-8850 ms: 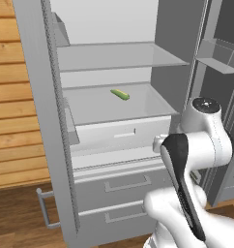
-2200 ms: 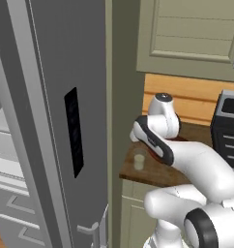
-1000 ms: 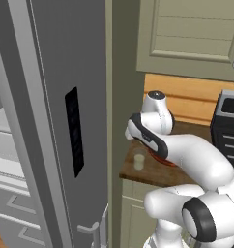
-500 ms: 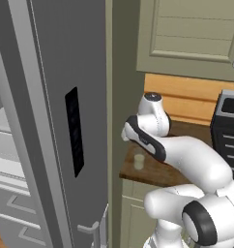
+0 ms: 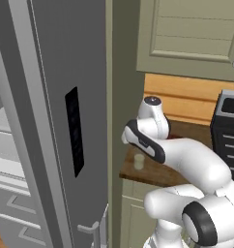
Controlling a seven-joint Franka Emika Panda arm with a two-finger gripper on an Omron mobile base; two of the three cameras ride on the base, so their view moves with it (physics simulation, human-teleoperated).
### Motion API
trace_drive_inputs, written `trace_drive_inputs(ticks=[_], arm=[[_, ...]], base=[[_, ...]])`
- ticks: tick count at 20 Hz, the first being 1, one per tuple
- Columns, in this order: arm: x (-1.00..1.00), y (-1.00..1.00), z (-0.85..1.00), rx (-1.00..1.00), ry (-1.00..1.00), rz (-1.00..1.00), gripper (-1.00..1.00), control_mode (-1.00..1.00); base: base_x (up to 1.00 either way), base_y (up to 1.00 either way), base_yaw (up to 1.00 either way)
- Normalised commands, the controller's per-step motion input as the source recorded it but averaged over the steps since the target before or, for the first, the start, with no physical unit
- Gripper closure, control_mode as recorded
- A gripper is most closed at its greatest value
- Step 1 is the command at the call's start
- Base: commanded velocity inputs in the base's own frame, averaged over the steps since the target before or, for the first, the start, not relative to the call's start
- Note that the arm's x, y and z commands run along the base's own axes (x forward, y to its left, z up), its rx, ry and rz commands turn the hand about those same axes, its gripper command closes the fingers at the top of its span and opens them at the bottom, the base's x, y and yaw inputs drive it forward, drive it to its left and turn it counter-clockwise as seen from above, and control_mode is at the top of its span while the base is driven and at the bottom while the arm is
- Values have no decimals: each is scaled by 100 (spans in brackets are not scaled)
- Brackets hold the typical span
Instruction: Grab a lemon wedge from the fridge and one ice cube from the ice bowl, and put them in the glass of lemonade.
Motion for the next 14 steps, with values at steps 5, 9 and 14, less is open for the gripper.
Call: trace_drive_inputs(ticks=[5,9,14], arm=[[10,0,-22,-3,0,0,100,-100],[3,0,-16,-2,0,0,100,-100],[-9,7,0,0,-3,0,100,-100]], base=[[0,0,0],[0,0,0],[0,0,0]])
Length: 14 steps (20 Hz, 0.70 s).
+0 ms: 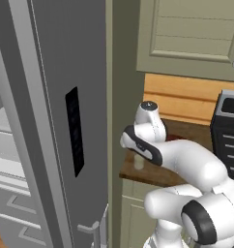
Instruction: Grab a lemon wedge from the fridge and one ice cube from the ice bowl, and put them in the glass of lemonade.
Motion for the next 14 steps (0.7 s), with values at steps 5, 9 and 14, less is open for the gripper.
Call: trace_drive_inputs(ticks=[5,9,14], arm=[[-4,-1,0,0,-5,0,100,-100],[0,-4,0,0,0,0,100,-100],[0,0,0,0,0,0,-100,-100]], base=[[0,0,0],[0,0,0],[0,0,0]])
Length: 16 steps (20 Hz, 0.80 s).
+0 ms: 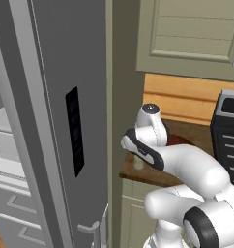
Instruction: Grab a lemon wedge from the fridge and one ice cube from the ice bowl, and put them in the glass of lemonade.
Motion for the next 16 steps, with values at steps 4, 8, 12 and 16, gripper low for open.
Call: trace_drive_inputs(ticks=[4,8,12,16], arm=[[0,0,0,0,0,0,-100,-100],[0,0,0,0,0,0,-100,-100],[0,-5,2,2,0,0,-100,-100],[0,-24,10,9,0,0,-100,-100]], base=[[0,0,0],[0,0,0],[0,0,0],[0,0,0]])
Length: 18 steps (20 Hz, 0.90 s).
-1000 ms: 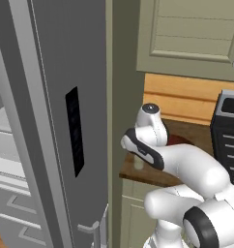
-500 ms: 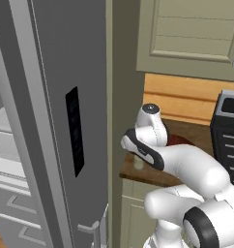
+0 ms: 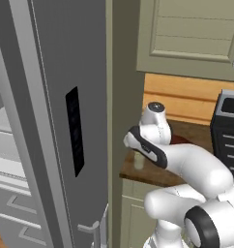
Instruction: Grab a lemon wedge from the fridge and one ice cube from the ice bowl, and put them in the glass of lemonade.
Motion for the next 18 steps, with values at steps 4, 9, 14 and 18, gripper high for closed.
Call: trace_drive_inputs(ticks=[4,9,14,18], arm=[[0,-38,11,13,-1,0,-100,-100],[-17,-24,3,12,-6,-1,-100,-100],[-37,-11,0,8,-14,-2,-100,-100],[-28,-35,0,5,-9,-10,-100,-100]], base=[[0,0,0],[0,0,0],[0,0,0],[0,0,0]])
